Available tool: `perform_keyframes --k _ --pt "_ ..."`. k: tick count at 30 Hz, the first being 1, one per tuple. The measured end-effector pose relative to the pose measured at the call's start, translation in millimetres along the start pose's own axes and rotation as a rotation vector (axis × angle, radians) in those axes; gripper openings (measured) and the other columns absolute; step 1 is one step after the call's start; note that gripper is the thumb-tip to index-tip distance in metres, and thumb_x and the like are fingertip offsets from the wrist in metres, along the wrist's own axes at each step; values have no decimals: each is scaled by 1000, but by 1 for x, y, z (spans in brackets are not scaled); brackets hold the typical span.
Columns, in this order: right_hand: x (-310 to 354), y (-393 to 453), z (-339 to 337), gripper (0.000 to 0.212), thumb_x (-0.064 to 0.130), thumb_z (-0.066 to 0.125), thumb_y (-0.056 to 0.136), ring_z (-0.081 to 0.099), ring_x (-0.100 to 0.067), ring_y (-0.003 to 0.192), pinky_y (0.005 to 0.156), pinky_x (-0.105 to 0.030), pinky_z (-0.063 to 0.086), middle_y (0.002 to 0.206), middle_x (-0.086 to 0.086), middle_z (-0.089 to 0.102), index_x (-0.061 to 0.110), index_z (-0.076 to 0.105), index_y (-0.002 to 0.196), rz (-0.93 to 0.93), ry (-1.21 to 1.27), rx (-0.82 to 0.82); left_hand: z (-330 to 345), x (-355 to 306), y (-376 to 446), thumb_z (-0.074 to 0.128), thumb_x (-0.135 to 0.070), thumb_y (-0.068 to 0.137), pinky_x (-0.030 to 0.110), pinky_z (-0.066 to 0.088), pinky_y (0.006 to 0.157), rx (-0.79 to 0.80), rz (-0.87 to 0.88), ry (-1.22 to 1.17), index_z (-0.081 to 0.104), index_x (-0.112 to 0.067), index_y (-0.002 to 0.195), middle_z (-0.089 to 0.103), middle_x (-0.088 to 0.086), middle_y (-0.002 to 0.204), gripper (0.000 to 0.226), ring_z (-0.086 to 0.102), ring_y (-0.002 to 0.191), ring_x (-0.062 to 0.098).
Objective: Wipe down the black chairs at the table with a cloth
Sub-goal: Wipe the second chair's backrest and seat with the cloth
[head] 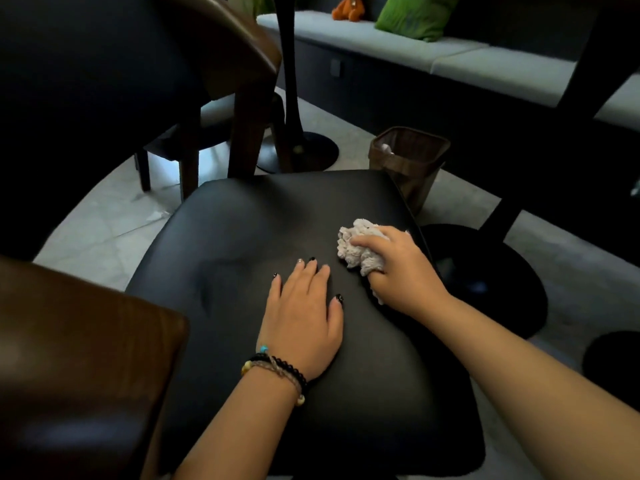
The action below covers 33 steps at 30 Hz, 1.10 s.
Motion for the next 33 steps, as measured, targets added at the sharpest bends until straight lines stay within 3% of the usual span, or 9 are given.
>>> perform_keyframes --k 11,14,18,21,23,26,28,30,33 --pt "-2 1 1 57 2 63 75 37 -21 135 118 -33 9 140 -4 48 24 63 128 -20 35 -7 -1 -2 -2 32 -44 96 36 6 121 -43 -8 -29 36 -23 147 28 -4 157 56 13 147 10" --pt "-17 23 -5 57 2 63 73 45 -24 127 116 -48 25 133 -5 54 26 64 125 -68 30 38 0 -2 -1 34 -45 95 33 4 120 -58 -2 -41 38 -24 146 30 -6 156 55 13 147 8" --pt "-54 94 -11 46 13 55 82 50 -32 123 106 -51 37 131 -11 57 22 61 127 134 -2 -119 -3 -1 -4 41 -43 95 29 3 119 -95 -16 -75 43 -23 143 34 -6 153 53 18 145 5" --pt "-54 134 -4 43 21 50 86 51 -36 121 104 -46 39 132 -13 56 22 59 128 296 -81 -163 -10 -1 -5 46 -44 89 39 6 120 -200 -119 -93 35 -19 146 18 1 158 63 15 146 14" --pt "-26 140 8 41 17 52 84 54 -33 119 102 -40 42 130 -9 60 24 62 124 124 -39 -74 -14 1 -4 51 -41 84 49 6 118 -319 -217 -97 26 -11 149 3 10 160 76 8 148 24" --pt "32 82 41 43 20 52 80 52 -23 122 102 -30 30 129 -2 60 27 63 121 -395 25 195 -13 3 -7 53 -34 80 51 3 117 -419 -305 -94 18 0 150 -1 15 159 86 8 148 30" --pt "45 51 53 49 24 48 77 44 -26 128 107 -41 27 132 -8 55 26 60 125 -593 -30 321 -13 3 -7 52 -26 75 50 2 117 -438 -331 -104 18 1 150 2 16 159 87 11 148 31" --pt "42 75 53 56 19 51 78 39 -29 134 114 -48 25 138 -11 50 24 55 133 -624 -71 418 -10 4 -5 53 -21 72 52 6 118 -417 -363 -67 21 -1 150 4 14 159 86 13 147 31" --pt "38 138 61 55 8 56 81 44 -28 129 110 -41 32 136 -8 50 23 55 135 -536 -72 379 -6 6 0 48 -30 78 56 9 117 -335 -421 12 21 -7 151 5 12 160 81 6 149 29"
Point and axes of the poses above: each hand's wrist, its own y-axis towards the middle knuckle, its own z-axis out of the palm, x = y × z, the point moved 3 cm from there along y, towards the middle knuckle
